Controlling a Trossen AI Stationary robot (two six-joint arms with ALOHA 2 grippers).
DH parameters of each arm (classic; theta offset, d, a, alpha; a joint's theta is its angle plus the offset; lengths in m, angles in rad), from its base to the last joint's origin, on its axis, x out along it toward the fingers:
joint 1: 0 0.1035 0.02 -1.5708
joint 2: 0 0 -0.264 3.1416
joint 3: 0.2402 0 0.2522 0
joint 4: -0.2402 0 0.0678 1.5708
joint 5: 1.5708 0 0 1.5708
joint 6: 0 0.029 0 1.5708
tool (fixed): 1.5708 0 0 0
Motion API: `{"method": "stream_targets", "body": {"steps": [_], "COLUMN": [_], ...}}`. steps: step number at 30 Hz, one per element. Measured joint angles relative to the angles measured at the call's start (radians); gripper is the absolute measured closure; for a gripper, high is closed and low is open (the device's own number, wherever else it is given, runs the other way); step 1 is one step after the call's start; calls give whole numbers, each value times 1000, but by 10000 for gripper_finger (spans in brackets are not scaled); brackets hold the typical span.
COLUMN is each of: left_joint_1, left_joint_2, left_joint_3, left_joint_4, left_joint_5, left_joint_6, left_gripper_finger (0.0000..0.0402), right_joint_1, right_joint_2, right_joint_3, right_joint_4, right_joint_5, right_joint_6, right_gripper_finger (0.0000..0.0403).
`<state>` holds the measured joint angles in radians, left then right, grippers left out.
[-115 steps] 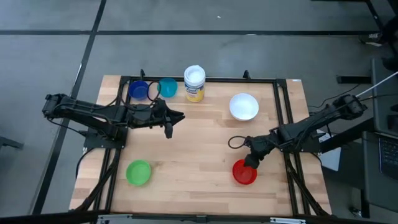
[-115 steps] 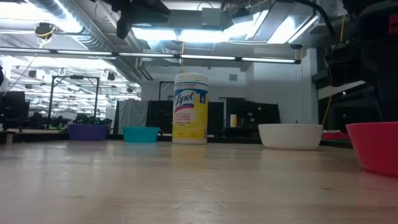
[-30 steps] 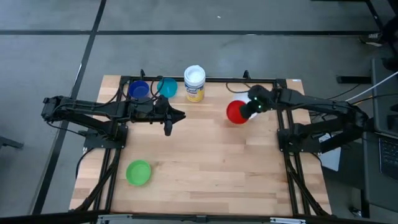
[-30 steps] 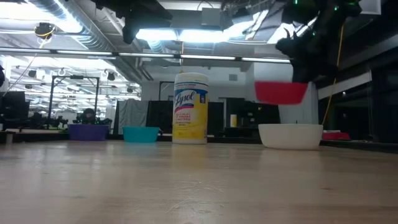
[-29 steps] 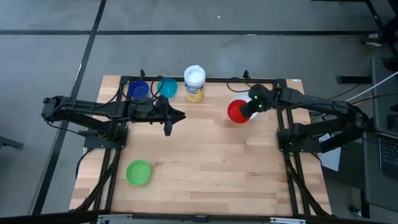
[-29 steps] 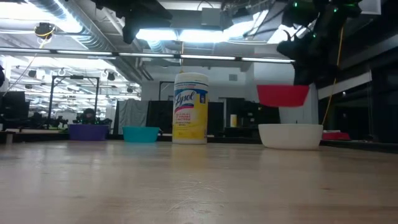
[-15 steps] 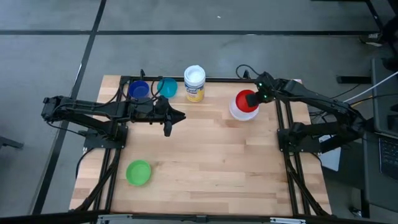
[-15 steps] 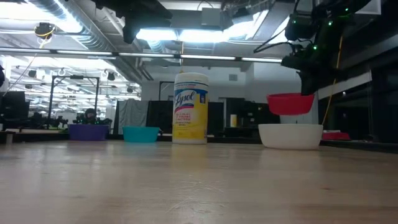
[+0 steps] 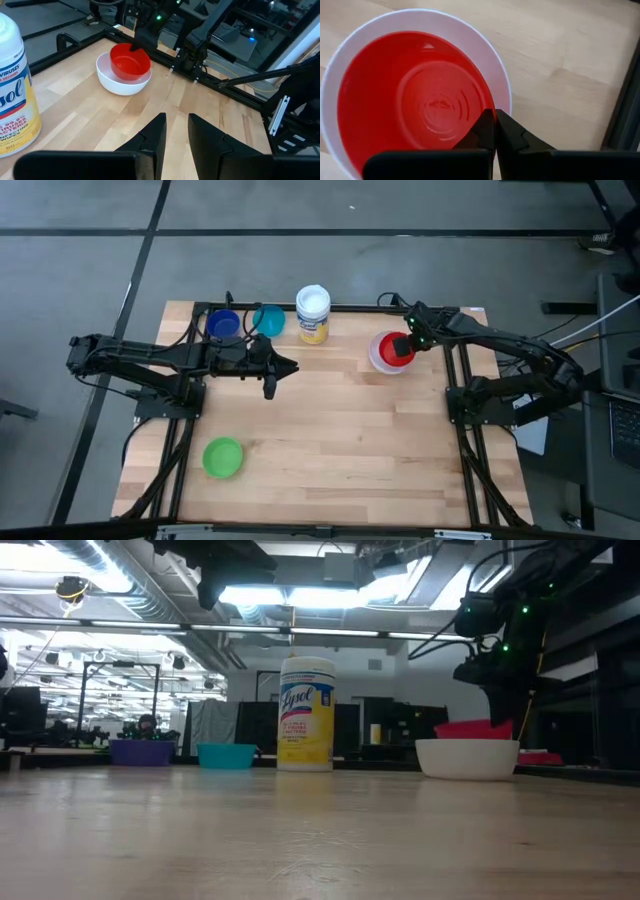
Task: Nest bowls inside each other
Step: Stack the red bowl on the white bowl, then stack the green bowl on the red bowl
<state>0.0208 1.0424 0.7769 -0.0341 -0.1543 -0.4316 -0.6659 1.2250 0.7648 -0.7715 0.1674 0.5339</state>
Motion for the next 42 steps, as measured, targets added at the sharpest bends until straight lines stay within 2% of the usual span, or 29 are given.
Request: {"method": "stream_targets", "body": {"steps": [8,17,21,24,26,29,31,33,36,38,42], "left_joint_1": [0,0,0,0,0,2,-4,-30,-123,-198,-354], "left_joint_2": [0,0,0,0,0,0,-5,-10,-17,-20,-19], "left_joint_3": [0,0,0,0,0,0,0,0,0,0,0], "left_joint_4": [0,0,0,-2,-14,-82,-154,-253,-444,-515,-623], "left_joint_5": [0,0,0,5,54,207,314,397,434,423,338], "left_joint_6": [0,-13,-18,-19,-27,-58,-97,-137,-170,-211,-364], "left_gripper_finger": [324,324,324,324,324,324,324,324,324,324,324], "right_joint_1": [-37,-40,-40,-36,-26,-4,12,32,64,85,120], "right_joint_2": [3,3,3,1,-10,-31,-42,-47,-47,-47,-47], "right_joint_3": [-1,-1,-1,-1,-1,13,45,98,187,240,315], "right_joint_4": [51,108,108,141,214,367,452,488,484,484,480], "right_joint_5": [8,-22,-38,-103,-187,-309,-351,-371,-386,-391,-392], "right_joint_6": [-26,-66,-66,-55,-52,-21,-1,1,-24,-42,-68], "right_gripper_finger": [397,277,245,233,229,229,232,238,244,246,243]}}
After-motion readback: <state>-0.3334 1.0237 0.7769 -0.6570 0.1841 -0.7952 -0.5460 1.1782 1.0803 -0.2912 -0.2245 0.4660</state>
